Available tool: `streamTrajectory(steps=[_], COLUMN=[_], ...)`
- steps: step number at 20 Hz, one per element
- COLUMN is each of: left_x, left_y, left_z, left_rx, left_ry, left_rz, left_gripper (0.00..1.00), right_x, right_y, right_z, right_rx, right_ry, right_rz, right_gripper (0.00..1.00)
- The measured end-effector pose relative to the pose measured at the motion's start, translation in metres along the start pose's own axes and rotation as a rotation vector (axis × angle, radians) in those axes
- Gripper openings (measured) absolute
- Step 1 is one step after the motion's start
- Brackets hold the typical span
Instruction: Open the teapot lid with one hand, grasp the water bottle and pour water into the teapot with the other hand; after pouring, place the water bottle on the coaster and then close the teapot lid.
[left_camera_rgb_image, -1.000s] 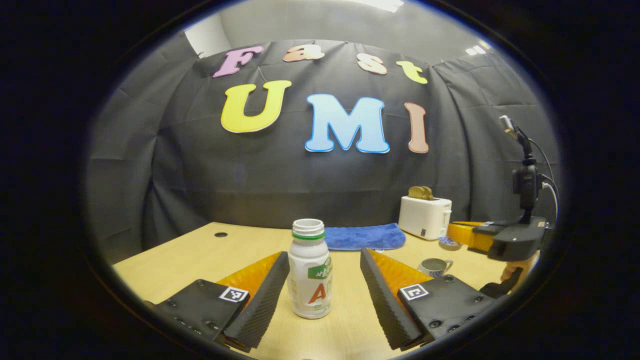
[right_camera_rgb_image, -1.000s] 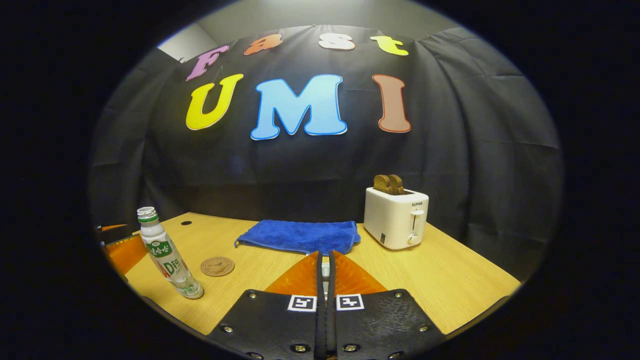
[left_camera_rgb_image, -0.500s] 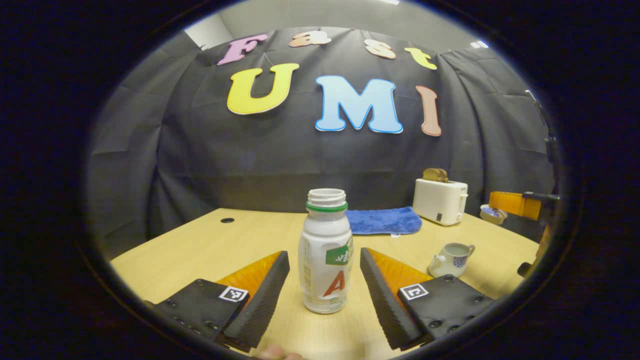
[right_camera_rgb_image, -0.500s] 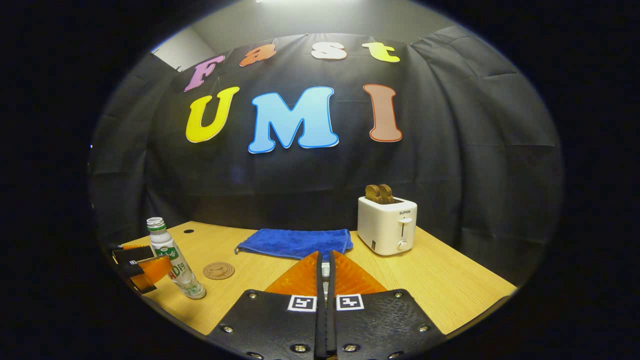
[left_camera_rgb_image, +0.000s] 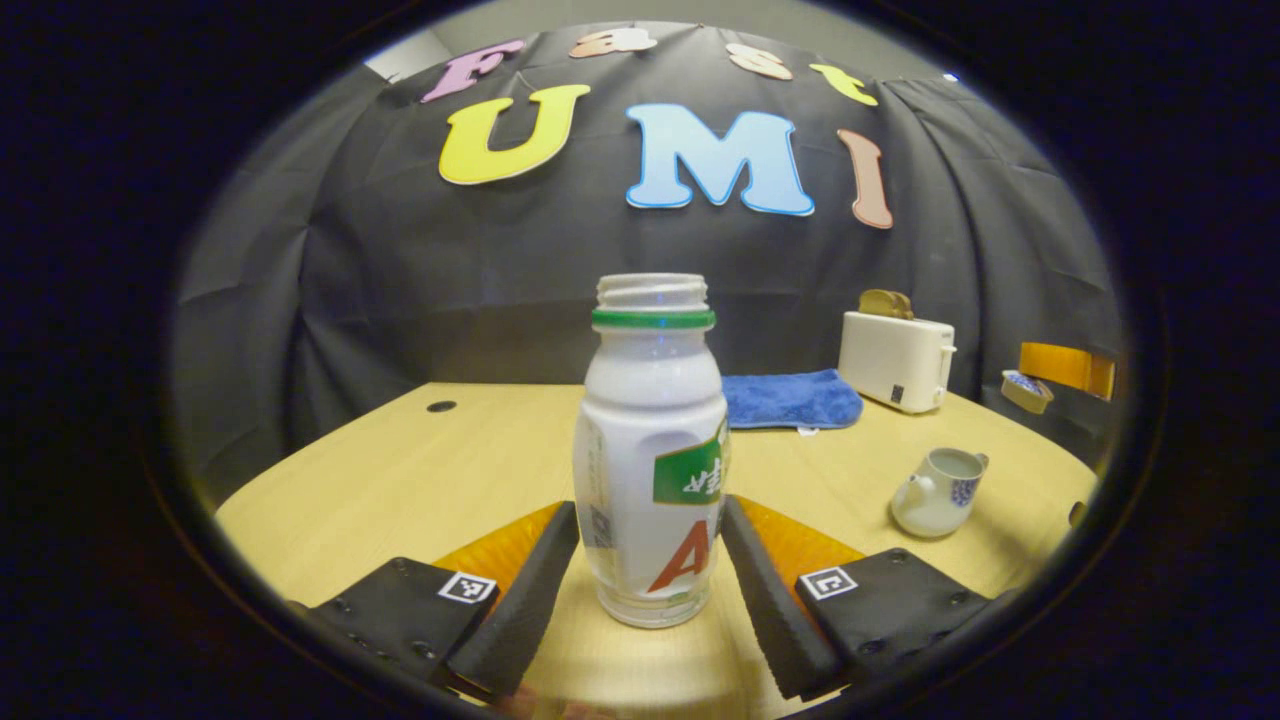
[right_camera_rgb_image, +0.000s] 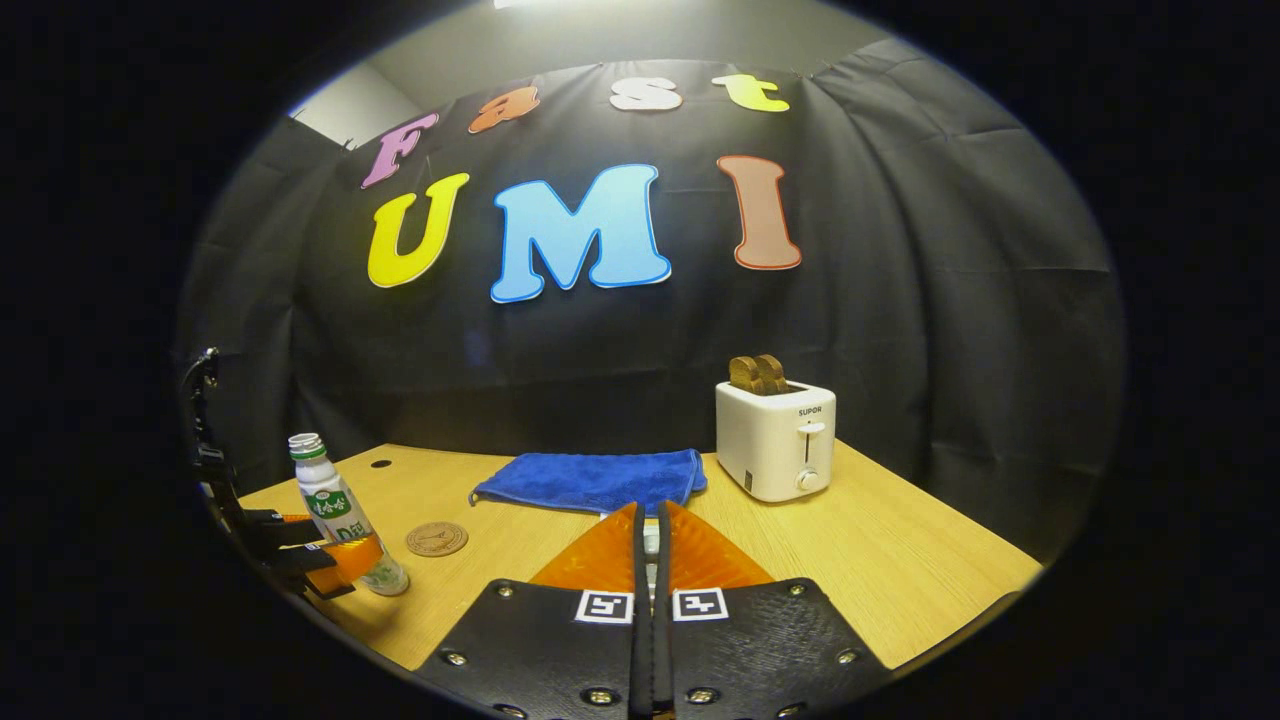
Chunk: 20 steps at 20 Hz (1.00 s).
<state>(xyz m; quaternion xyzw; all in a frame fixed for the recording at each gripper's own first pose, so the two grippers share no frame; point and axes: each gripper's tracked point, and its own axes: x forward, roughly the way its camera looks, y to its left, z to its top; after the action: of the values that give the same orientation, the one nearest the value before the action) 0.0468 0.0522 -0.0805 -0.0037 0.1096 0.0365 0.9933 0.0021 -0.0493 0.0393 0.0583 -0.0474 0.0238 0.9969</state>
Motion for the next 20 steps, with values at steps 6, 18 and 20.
streamTrajectory(steps=[6,18,20], left_x=[0.016,0.016,0.015], left_y=[-0.005,-0.029,-0.035], left_z=[-0.004,0.011,0.018], left_rx=[0.026,0.29,0.368], left_ry=[0.023,0.033,0.027], left_rz=[-0.015,0.001,0.017], left_gripper=[1.0,0.87,0.87], right_x=[0.005,-0.005,-0.009], right_y=[-0.001,-0.033,-0.041], right_z=[-0.009,-0.013,-0.014], right_rx=[0.005,0.046,0.056], right_ry=[0.02,0.021,0.022], right_rz=[0.011,-0.019,-0.024], right_gripper=[0.0,0.0,0.0])
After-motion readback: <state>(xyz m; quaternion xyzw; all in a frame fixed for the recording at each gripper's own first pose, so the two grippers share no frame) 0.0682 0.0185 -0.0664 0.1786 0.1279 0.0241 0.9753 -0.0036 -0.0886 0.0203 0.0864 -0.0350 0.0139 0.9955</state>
